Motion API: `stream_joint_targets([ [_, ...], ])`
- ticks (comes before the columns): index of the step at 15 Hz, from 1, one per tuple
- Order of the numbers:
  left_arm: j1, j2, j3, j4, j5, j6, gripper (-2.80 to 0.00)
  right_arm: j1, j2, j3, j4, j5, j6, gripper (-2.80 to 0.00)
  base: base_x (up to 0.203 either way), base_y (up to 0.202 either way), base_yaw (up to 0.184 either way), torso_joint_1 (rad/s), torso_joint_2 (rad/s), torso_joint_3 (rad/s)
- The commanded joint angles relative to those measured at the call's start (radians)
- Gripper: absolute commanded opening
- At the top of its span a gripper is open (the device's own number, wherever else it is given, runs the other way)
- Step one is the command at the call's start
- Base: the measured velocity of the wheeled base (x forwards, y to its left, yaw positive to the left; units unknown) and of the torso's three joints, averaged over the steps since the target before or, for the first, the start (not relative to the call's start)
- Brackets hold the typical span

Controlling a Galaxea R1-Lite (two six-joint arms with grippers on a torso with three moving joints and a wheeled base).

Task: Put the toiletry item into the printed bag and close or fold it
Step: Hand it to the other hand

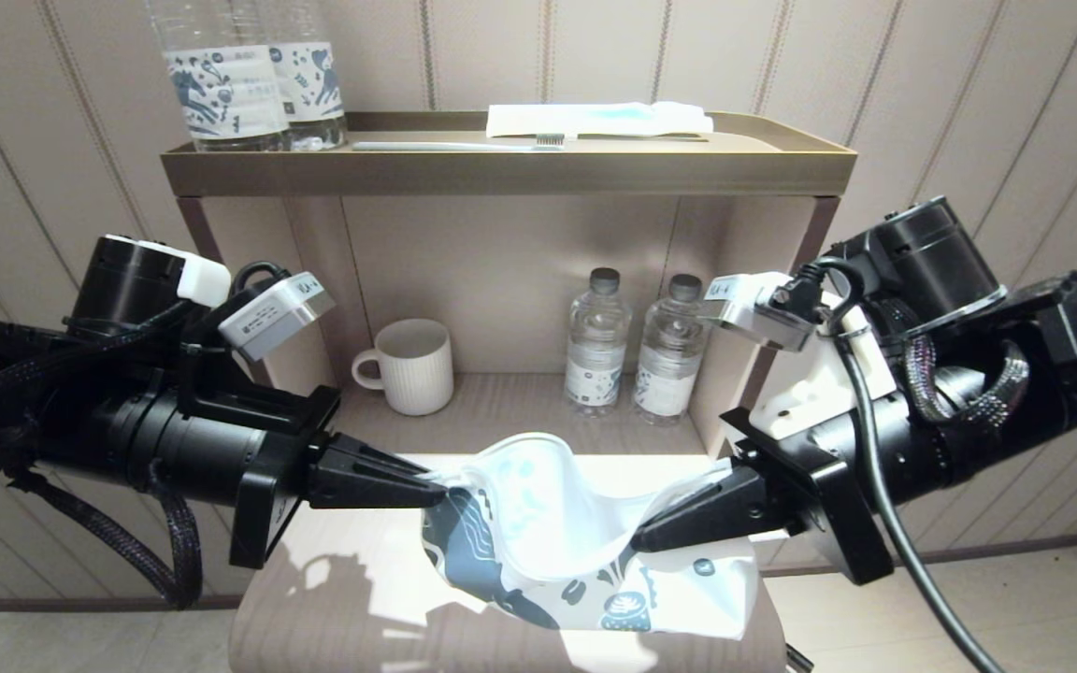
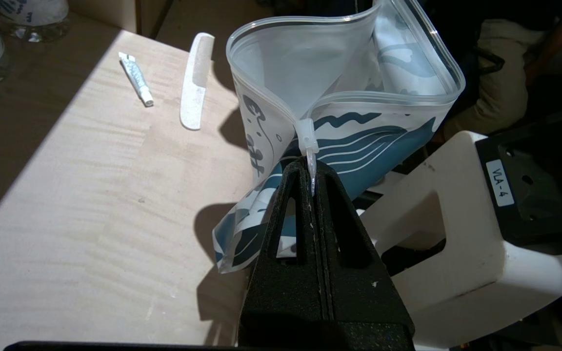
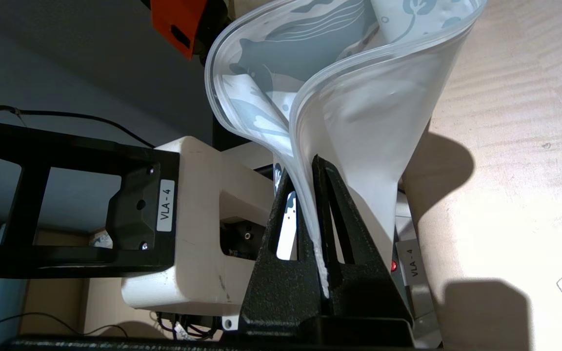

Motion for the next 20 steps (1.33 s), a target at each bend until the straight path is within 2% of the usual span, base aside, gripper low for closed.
stream_joint_targets([
  [1,0.000,0.000,0.000,0.001,-0.002,0.002,-2.80,-0.002,-0.017,0.007,0.003,0.004,-0.001,-2.80,0.000,0.000,0.000,0.000,0.00,0.000],
  [7,0.000,-0.004,-0.003,-0.001,-0.001,0.003,-2.80,-0.013,-0.055,0.057,0.001,-0.012,-0.001,-2.80,0.000,0.000,0.000,0.000,0.00,0.000],
  [13,0.001,-0.005,0.002,-0.001,0.001,0.005,-2.80,-0.008,-0.049,0.048,0.001,-0.012,-0.001,-2.80,0.000,0.000,0.000,0.000,0.00,0.000],
  [15,0.001,-0.002,0.011,-0.001,0.001,0.025,-2.80,-0.008,-0.050,0.048,0.001,-0.012,-0.001,-2.80,0.000,0.000,0.000,0.000,0.00,0.000],
  [16,0.001,-0.006,0.020,-0.001,0.000,0.042,0.00,-0.007,-0.050,0.048,0.001,-0.012,-0.001,-2.80,0.000,0.000,0.000,0.000,0.00,0.000],
  [20,0.001,-0.009,0.020,-0.001,-0.007,0.066,0.00,-0.004,-0.049,0.041,0.002,-0.014,-0.005,-2.80,0.000,0.000,0.000,0.000,0.00,0.000],
])
